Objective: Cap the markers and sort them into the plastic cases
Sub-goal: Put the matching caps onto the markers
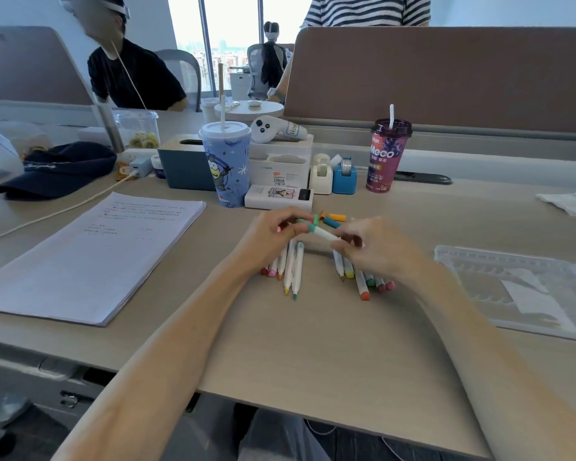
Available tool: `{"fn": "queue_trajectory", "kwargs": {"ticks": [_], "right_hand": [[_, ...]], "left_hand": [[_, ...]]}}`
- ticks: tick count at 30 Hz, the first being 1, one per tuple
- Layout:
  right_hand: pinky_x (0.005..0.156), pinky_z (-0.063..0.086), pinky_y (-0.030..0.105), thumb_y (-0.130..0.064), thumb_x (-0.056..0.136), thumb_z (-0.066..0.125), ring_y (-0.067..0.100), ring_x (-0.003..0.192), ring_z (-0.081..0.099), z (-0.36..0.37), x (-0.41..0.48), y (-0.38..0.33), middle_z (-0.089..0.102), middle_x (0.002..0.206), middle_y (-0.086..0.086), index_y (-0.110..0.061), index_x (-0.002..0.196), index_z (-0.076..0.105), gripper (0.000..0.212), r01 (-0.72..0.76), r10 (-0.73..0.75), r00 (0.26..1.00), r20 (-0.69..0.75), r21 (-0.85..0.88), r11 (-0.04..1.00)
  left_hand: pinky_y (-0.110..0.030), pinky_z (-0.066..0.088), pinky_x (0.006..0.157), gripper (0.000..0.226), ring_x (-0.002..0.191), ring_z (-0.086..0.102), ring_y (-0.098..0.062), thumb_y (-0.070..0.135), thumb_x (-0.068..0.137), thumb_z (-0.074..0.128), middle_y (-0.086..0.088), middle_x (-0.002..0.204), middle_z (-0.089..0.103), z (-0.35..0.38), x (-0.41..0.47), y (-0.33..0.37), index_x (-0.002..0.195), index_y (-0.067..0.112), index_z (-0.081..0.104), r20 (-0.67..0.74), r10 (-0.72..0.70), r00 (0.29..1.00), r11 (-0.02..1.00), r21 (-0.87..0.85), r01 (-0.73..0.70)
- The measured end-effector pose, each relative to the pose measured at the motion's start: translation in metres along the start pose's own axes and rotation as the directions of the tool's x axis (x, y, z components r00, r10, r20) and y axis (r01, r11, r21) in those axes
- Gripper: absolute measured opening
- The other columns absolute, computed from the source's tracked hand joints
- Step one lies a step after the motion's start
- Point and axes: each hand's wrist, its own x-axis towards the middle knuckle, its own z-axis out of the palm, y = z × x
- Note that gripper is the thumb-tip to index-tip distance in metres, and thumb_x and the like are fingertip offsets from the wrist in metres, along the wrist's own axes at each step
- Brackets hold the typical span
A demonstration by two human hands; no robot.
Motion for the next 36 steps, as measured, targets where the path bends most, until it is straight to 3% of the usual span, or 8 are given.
{"fn": "queue_trajectory", "kwargs": {"ticks": [4,7,12,19,24,29,33,36], "right_hand": [[0.056,0.033,0.016,-0.03,0.093,0.06,0.007,0.07,0.052,-0.009,0.0,0.004,0.065,0.085,-0.006,-0.017,0.112,0.072,0.026,-0.122,0.136,0.986,-0.092,0.145,0.982],[0.055,0.038,0.019,-0.028,0.093,0.062,0.009,0.068,0.054,-0.006,0.004,0.006,0.067,0.087,-0.002,-0.016,0.113,0.071,0.025,-0.243,0.263,0.963,-0.06,0.234,0.941],[0.062,0.043,0.027,-0.027,0.089,0.066,0.012,0.075,0.057,0.007,0.007,-0.004,0.063,0.092,0.001,-0.022,0.119,0.055,0.032,-0.376,0.345,0.926,0.155,0.288,0.881],[0.056,0.037,0.019,-0.032,0.088,0.066,0.012,0.084,0.054,0.015,0.003,-0.019,0.058,0.102,0.0,-0.022,0.11,0.056,0.027,-0.355,0.342,0.932,0.119,0.126,0.926],[0.057,0.04,0.022,-0.045,0.088,0.063,0.011,0.084,0.057,0.014,0.006,-0.016,0.058,0.093,-0.006,-0.023,0.1,0.061,0.025,-0.366,0.356,0.93,0.09,0.134,0.921],[0.065,0.051,0.03,-0.039,0.09,0.063,0.014,0.072,0.063,0.007,0.005,-0.004,0.066,0.08,0.001,-0.02,0.088,0.061,0.019,-0.336,0.36,0.933,-0.026,0.298,0.893],[0.055,0.041,0.021,-0.033,0.094,0.06,0.005,0.06,0.061,-0.001,0.005,0.01,0.066,0.071,-0.002,-0.02,0.086,0.059,0.015,-0.342,0.384,0.918,-0.096,0.295,0.892],[0.059,0.044,0.022,-0.027,0.095,0.059,0.009,0.068,0.063,-0.003,0.006,0.024,0.066,0.081,0.001,-0.019,0.091,0.059,0.01,-0.376,0.436,0.89,-0.132,0.326,0.867]], "left_hand": [[-0.027,0.047,0.09,0.037,0.097,0.058,-0.015,0.017,0.094,0.058,0.014,0.105,0.064,-0.007,0.001,0.001,0.129,0.026,0.052,0.078,-0.01,0.997,0.991,0.136,-0.001],[-0.025,0.041,0.091,0.025,0.106,0.052,-0.01,0.012,0.09,0.06,0.015,0.11,0.06,-0.015,0.0,-0.003,0.11,0.027,0.062,0.189,-0.03,0.982,0.959,0.282,-0.025],[-0.02,0.038,0.098,0.033,0.105,0.056,-0.01,-0.006,0.076,0.056,0.003,0.106,0.065,-0.01,-0.003,0.003,0.089,0.017,0.076,0.321,0.006,0.947,0.952,0.287,-0.103],[-0.033,0.035,0.106,0.031,0.11,0.053,-0.011,0.0,0.078,0.062,0.006,0.109,0.065,-0.009,-0.003,-0.001,0.089,0.026,0.075,0.32,-0.009,0.947,0.941,0.322,-0.1],[-0.036,0.021,0.108,0.04,0.122,0.035,-0.011,0.009,0.081,0.062,0.022,0.118,0.055,-0.01,-0.005,0.001,0.089,0.048,0.064,0.351,-0.054,0.935,0.904,0.414,-0.104],[-0.038,0.019,0.108,0.031,0.124,0.033,-0.01,0.014,0.084,0.065,0.024,0.121,0.054,-0.01,-0.004,0.0,0.094,0.044,0.067,0.361,-0.073,0.93,0.898,0.43,-0.096],[-0.033,0.02,0.102,0.028,0.122,0.031,-0.008,0.015,0.086,0.065,0.025,0.121,0.053,-0.008,-0.003,-0.002,0.095,0.041,0.067,0.364,-0.074,0.928,0.885,0.453,-0.107],[-0.032,0.02,0.1,0.025,0.12,0.032,-0.006,0.017,0.086,0.066,0.026,0.119,0.053,-0.008,-0.002,-0.004,0.094,0.041,0.064,0.369,-0.066,0.927,0.886,0.449,-0.115]]}}
